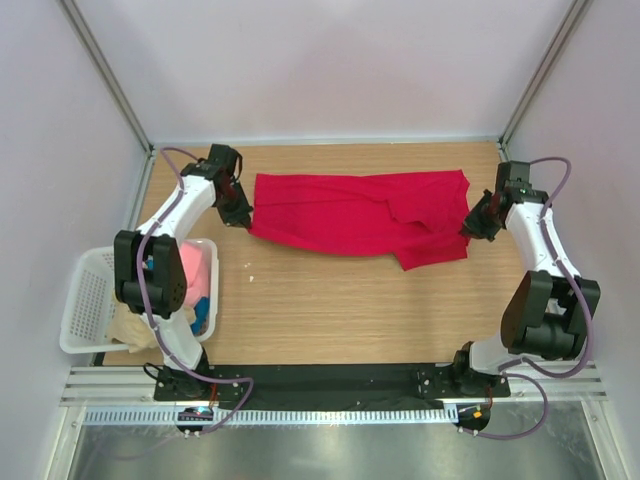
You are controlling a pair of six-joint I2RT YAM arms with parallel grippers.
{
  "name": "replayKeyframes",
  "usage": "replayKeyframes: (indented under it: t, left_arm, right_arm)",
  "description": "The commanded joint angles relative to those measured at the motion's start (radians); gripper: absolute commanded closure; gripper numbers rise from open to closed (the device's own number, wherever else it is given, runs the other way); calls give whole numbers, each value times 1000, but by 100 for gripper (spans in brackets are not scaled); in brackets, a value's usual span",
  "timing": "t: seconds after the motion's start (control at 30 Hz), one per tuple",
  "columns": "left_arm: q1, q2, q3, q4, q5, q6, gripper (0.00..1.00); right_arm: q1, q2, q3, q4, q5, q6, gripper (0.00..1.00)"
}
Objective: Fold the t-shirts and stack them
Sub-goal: Fold the tshirt
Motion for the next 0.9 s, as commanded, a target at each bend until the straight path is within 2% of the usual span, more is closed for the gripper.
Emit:
replayKeyframes:
  t: [0.0, 0.27, 0.63, 0.87]
  left_arm:
    - [10, 28, 108, -27, 15, 31, 100]
    - [22, 140, 261, -77, -18, 36, 100]
    - [57, 283, 402, -120, 2, 33, 100]
    - [70, 355, 479, -136, 24, 31, 100]
  right_arm:
    - [-12, 45, 82, 56, -1, -28, 99]
    - [-28, 176, 177, 151, -85, -12, 99]
    - [-45, 376, 407, 130, -197, 29, 99]
    - [-45, 444, 450, 153, -240, 40, 99]
